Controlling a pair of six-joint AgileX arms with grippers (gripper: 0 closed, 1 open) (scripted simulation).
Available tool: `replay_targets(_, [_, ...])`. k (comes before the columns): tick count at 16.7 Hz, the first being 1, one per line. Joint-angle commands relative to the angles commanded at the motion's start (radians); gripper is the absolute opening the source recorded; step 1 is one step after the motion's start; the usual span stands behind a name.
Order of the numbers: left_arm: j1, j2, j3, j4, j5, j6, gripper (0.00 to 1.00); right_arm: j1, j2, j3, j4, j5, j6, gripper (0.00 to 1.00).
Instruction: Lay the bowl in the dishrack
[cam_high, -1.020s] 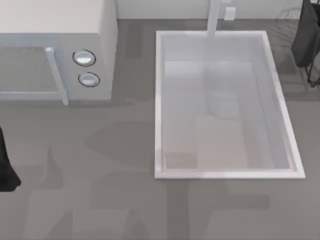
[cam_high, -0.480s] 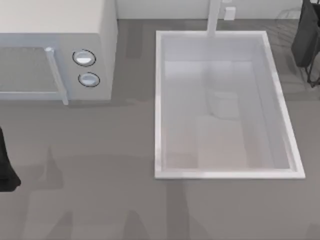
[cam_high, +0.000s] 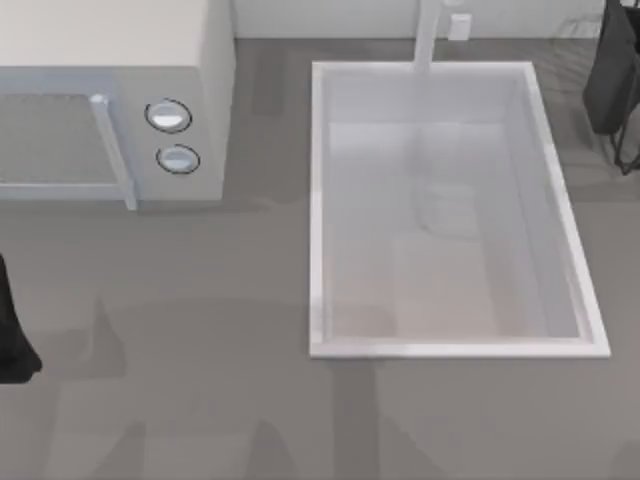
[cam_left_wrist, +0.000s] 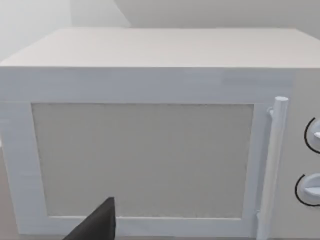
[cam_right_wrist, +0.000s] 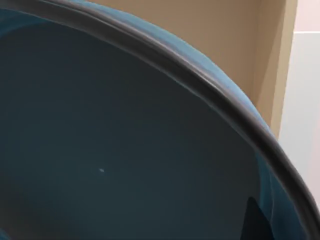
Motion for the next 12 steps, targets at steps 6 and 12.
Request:
replay_targets(6, [0.0, 0.0, 0.0, 0.0, 0.0, 0.0, 1.0, 0.1, 0.299, -0.04, 0.33, 0.105, -0.001, 0.0])
replay_targets(12, [0.0, 0.0, 0.0, 0.0, 0.0, 0.0, 1.0, 0.241, 0.643, -0.128, 0.782, 0.255, -0.002, 0.0])
